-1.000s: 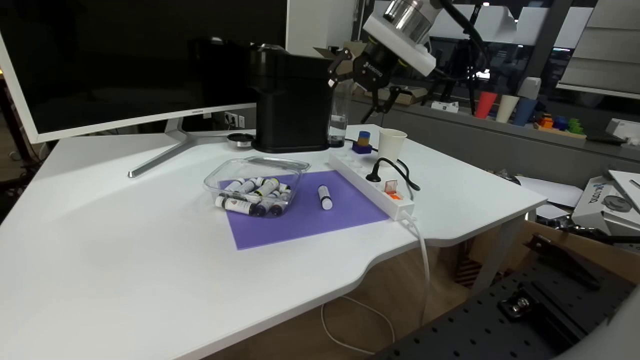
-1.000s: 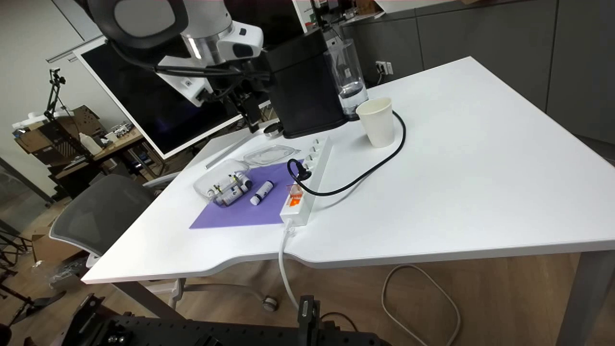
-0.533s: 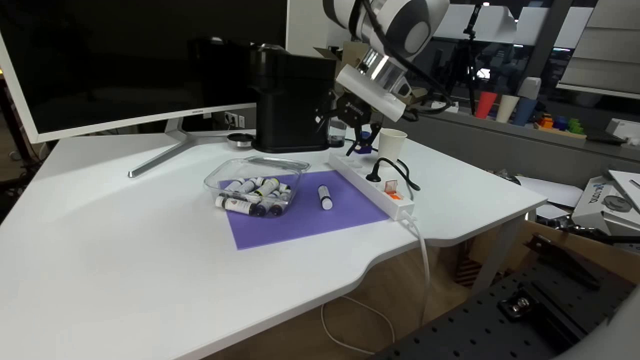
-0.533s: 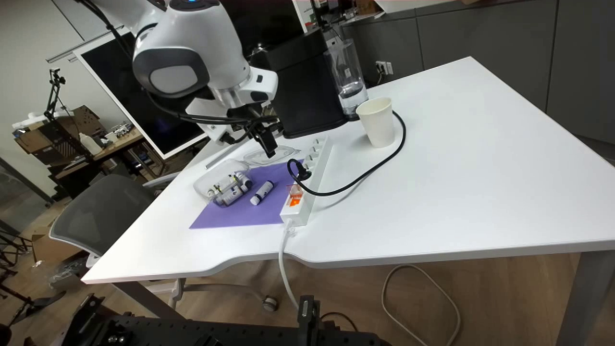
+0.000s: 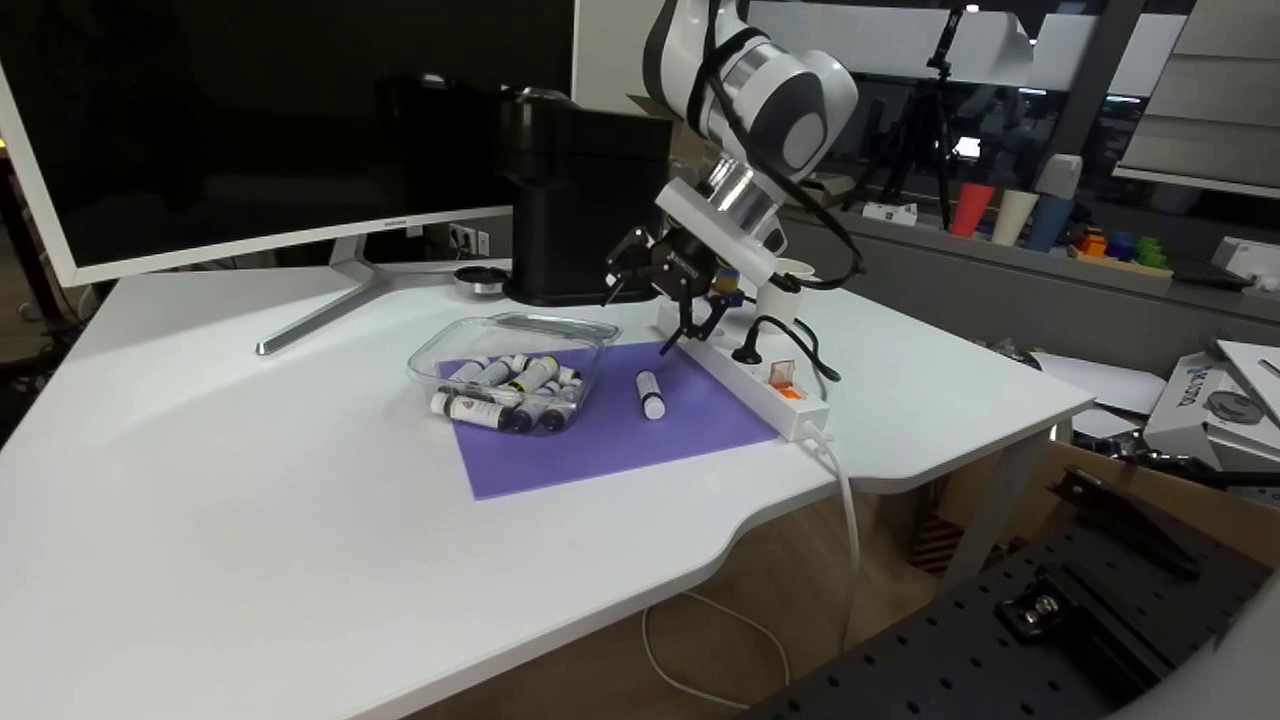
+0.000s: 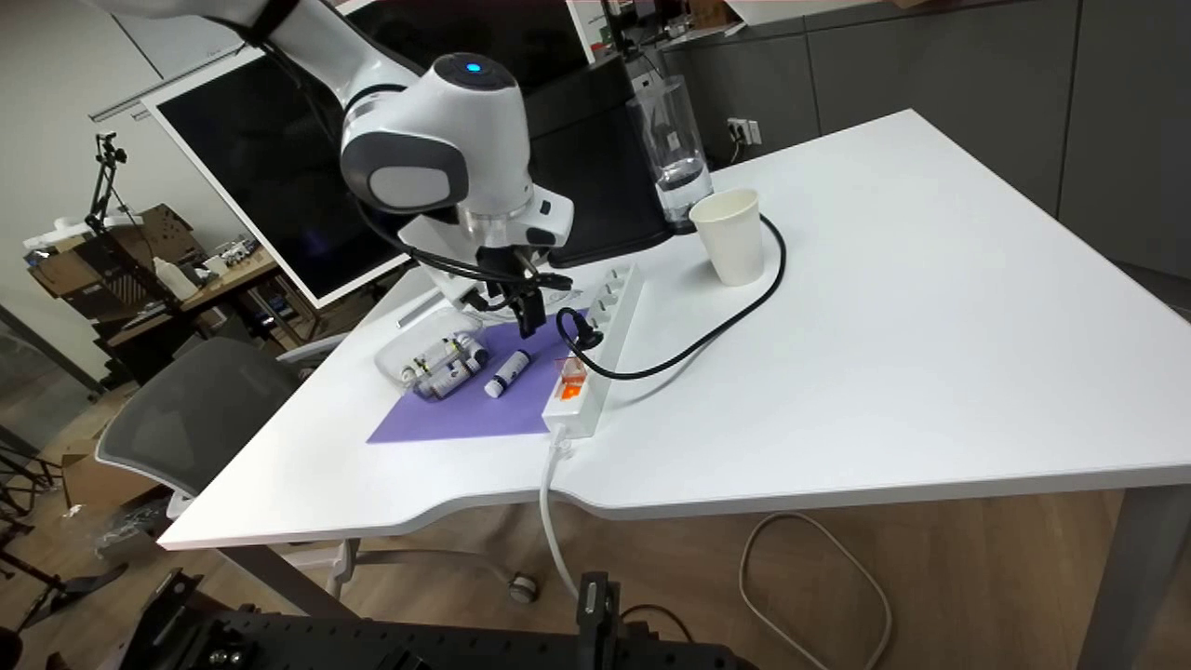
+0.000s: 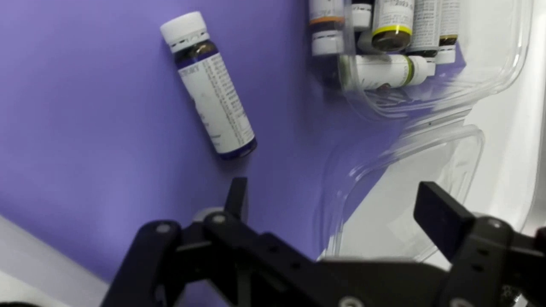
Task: Close the lid of the clear container
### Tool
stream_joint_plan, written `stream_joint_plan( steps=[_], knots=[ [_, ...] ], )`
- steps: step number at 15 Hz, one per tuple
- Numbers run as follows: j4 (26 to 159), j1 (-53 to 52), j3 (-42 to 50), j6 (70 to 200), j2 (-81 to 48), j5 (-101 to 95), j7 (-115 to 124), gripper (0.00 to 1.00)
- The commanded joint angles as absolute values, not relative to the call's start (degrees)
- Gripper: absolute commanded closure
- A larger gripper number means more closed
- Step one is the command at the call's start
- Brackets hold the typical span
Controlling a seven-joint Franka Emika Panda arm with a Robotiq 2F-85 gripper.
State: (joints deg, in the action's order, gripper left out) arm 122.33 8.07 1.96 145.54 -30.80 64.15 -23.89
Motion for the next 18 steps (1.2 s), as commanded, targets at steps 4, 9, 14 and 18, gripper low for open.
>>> stream_joint_plan(
  steps=[4,9,14,18],
  knots=[
    [114.7,13.0,0.9,134.5,-36.5,65.5,-26.0,0.0],
    [111.6,12.9,0.4,134.4,-39.3,67.3,-29.3,0.0],
    [108.9,12.1,-0.4,135.1,-41.5,67.9,-30.9,0.0],
    [106.9,11.7,-0.7,135.5,-42.9,68.1,-32.1,0.0]
  ],
)
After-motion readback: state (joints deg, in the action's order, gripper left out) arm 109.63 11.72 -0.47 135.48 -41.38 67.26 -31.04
